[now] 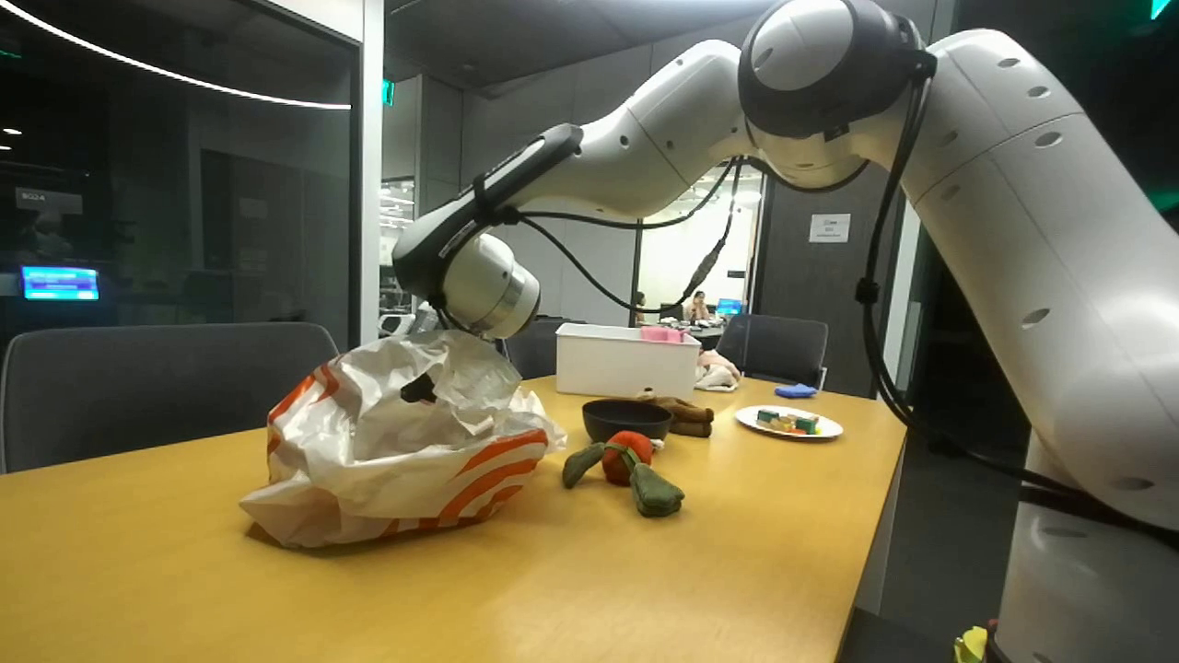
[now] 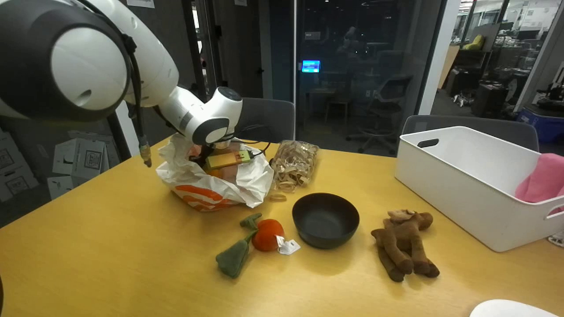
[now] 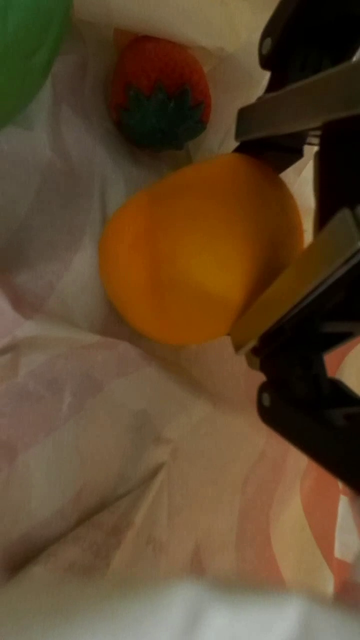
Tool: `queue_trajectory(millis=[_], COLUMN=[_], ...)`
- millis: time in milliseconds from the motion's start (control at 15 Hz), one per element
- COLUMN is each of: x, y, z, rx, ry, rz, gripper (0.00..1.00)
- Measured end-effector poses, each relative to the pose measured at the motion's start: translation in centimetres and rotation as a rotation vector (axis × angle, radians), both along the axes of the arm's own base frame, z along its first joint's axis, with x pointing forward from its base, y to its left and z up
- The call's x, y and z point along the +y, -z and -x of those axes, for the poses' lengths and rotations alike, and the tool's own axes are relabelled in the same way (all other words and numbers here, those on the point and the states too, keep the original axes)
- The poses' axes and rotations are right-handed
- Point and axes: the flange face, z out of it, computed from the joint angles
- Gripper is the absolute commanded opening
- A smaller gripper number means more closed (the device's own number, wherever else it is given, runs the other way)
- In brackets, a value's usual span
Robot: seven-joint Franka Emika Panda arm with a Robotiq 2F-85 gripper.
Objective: Put the orange and apple in the black bowl.
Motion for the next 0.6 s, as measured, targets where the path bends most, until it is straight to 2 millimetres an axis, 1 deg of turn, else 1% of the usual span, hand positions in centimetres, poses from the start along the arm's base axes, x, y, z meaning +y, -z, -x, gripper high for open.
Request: queue_trajectory(millis=[133,267,400,600], x=[-0.3,-0.8,-1.5,-2.5], y=[-0.2,-0.9,-2.0,-4.5], z=[-0.1,-0.1,0.0,0.6], rx=[0.007,0.016,0.030,0.096], ry=[0.020,0.056,0.103,0.182], rz=[0.024,0.063,0.120,0.208], gripper=[0.40,0.40,0.40,0.40])
